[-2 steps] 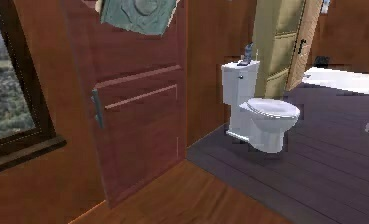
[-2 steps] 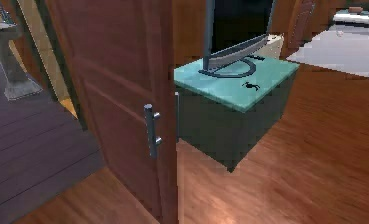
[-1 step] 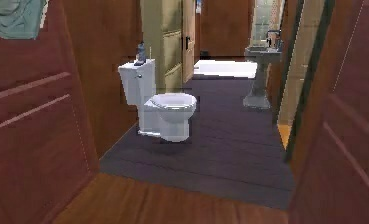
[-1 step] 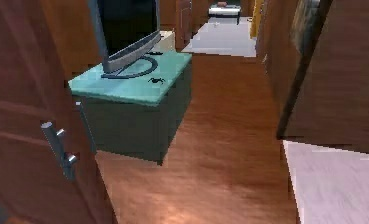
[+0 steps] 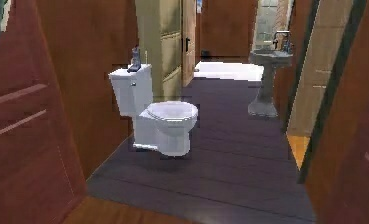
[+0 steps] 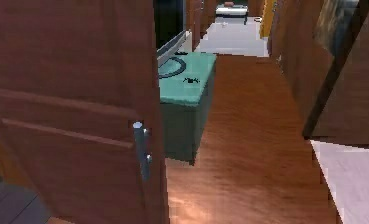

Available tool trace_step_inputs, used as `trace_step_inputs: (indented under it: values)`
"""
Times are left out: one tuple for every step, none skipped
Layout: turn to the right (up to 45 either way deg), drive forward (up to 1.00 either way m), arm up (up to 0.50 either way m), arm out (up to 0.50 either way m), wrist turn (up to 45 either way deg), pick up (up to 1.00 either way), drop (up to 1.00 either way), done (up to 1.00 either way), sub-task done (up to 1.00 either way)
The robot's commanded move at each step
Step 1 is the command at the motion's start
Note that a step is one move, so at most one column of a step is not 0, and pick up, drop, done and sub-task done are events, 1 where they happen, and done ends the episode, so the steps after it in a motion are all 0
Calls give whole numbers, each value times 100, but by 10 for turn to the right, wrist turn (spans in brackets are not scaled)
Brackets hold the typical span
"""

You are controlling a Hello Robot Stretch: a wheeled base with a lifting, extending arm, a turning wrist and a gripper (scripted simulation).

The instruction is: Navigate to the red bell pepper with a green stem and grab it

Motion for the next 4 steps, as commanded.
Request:
trace_step_inputs:
  values:
    - [240, 0, 0, 0, 0, 0, 0, 0, 0]
    - [0, 45, 0, 0, 0, 0, 0, 0, 0]
    - [0, 100, 0, 0, 0, 0, 0, 0, 0]
    - [0, 50, 0, 0, 0, 0, 0, 0, 0]
